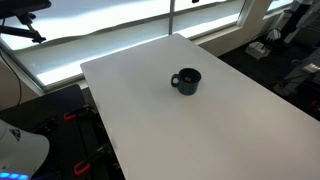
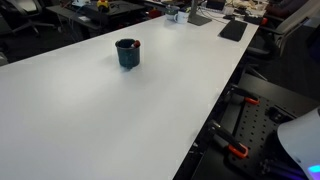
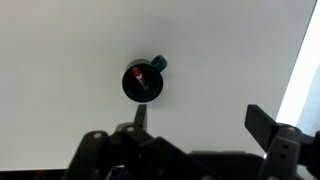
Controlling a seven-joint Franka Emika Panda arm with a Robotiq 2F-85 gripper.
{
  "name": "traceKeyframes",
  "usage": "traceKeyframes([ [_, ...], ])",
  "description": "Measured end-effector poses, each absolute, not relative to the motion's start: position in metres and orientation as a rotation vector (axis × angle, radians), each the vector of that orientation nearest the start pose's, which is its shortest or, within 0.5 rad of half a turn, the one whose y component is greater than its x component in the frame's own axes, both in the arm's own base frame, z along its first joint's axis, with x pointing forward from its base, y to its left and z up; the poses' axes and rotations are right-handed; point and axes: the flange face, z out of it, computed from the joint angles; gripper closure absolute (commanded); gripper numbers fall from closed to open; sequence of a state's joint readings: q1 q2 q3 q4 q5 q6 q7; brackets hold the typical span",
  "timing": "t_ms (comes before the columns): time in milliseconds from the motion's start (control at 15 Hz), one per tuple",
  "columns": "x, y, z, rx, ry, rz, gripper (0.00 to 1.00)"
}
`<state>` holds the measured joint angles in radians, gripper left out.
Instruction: Put the marker on the table
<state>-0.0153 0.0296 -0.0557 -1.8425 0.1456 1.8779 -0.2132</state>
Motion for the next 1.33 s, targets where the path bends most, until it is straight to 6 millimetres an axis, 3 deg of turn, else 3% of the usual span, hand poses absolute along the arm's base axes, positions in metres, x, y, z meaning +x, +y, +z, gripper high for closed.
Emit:
traceKeyframes([
  [400,0.605,-0.037,0.453,-2.939,-0.138,0.144,0.0],
  [733,0.629,-0.061,0.4,-2.907,-0.101,0.233,0.0],
  [1333,0.629,-0.059,0.4,-2.905,-0.107,0.231,0.0],
])
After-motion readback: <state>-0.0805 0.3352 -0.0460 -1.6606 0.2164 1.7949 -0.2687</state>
